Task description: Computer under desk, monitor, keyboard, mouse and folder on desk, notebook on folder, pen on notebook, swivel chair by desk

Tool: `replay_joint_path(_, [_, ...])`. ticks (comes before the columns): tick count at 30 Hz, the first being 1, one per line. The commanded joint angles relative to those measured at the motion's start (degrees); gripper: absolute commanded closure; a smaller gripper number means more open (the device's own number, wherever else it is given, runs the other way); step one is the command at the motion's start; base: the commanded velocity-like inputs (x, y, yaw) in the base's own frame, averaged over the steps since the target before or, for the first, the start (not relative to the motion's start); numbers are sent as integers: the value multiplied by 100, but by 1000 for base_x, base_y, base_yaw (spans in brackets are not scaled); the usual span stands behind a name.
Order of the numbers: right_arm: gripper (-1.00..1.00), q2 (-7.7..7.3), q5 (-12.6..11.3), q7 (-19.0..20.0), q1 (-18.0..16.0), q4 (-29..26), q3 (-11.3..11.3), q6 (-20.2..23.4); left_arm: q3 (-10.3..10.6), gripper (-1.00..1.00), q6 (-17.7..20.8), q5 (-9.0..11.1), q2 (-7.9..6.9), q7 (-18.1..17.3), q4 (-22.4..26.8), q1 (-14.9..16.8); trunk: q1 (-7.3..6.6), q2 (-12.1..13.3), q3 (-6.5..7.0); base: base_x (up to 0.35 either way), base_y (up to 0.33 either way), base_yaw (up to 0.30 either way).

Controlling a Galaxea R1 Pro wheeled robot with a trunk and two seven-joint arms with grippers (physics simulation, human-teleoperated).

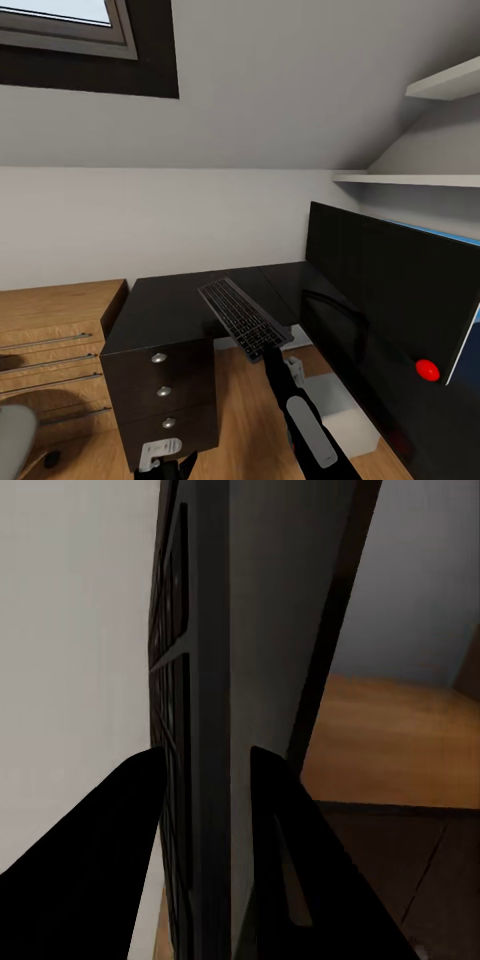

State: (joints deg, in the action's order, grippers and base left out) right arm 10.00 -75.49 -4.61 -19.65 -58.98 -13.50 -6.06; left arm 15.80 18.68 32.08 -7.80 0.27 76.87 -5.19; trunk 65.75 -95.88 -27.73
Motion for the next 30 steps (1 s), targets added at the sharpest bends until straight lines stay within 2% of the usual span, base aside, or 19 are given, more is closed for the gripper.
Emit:
replay_joint_path(1, [100, 0, -111, -17, -3, -4, -12, -39, 2, -100, 26, 41, -3, 1, 3, 0, 0, -3, -5, 0, 0, 0])
replay_joint_path(2, [100, 0, -433, 13, -3, 0, -18, -36, -3, -100, 24, 43, -2, -1, -7, 0, 0, -3, -5, 0, 0, 0])
replay_joint_path(5, [100, 0, -576, 130, -3, -42, -9, -35, -6, -100, 23, 44, -4, 5, -8, 0, 0, -3, -5, 0, 123, 0])
replay_joint_path(8, [100, 0, -595, 299, -3, -51, -12, -35, -6, -100, 25, 44, -3, 7, -8, 0, 0, -3, -5, 0, 312, 0])
replay_joint_path(20, [100, 0, -582, 297, -3, -37, -9, -49, -7, -100, 26, 44, -4, 8, -6, 0, 0, -3, -5, 0, 288, 0])
replay_joint_path(30, [100, 0, -590, 318, -3, -42, 2, -44, 1, -100, 42, 42, -2, 34, -42, 0, 0, -3, -5, 0, 124, 0])
